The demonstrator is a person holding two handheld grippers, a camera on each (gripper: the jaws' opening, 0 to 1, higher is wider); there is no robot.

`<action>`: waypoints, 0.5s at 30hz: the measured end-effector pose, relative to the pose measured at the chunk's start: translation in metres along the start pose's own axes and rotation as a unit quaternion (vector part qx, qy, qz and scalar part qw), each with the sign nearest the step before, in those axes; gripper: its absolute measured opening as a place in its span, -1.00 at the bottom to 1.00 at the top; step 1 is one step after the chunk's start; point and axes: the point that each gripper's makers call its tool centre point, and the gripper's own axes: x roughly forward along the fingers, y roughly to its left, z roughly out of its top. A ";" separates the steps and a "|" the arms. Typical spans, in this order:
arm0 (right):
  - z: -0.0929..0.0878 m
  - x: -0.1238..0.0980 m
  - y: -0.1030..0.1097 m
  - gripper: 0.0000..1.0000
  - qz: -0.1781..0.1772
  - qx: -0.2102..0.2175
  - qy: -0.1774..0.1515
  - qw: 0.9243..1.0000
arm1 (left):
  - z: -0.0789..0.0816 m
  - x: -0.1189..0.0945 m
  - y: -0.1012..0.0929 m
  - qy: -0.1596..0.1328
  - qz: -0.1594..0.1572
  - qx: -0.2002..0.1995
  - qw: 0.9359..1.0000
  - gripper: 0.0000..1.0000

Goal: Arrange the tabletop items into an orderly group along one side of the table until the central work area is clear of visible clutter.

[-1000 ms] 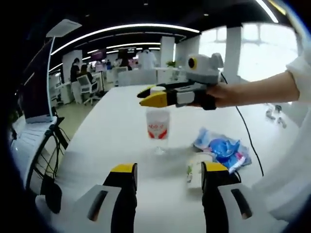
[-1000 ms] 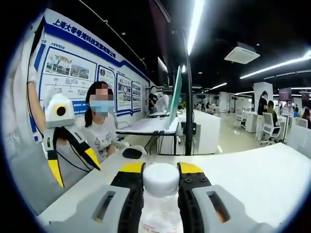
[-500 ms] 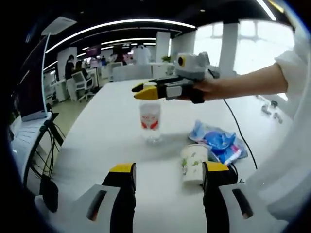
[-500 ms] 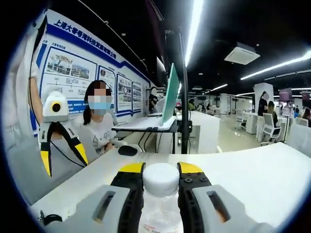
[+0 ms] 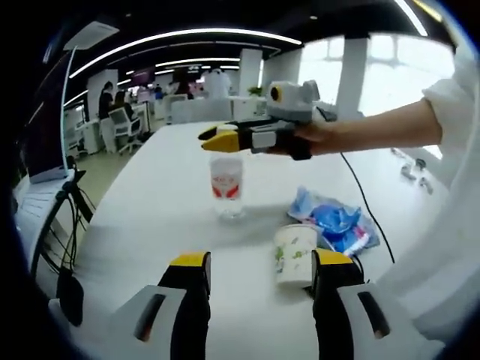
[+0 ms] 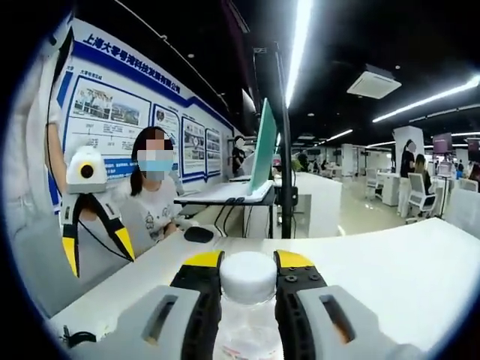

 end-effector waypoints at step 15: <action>0.027 -0.008 -0.015 -0.05 -0.055 0.048 -0.030 0.997 | 0.001 -0.004 0.000 -0.011 -0.003 -0.020 1.000 0.03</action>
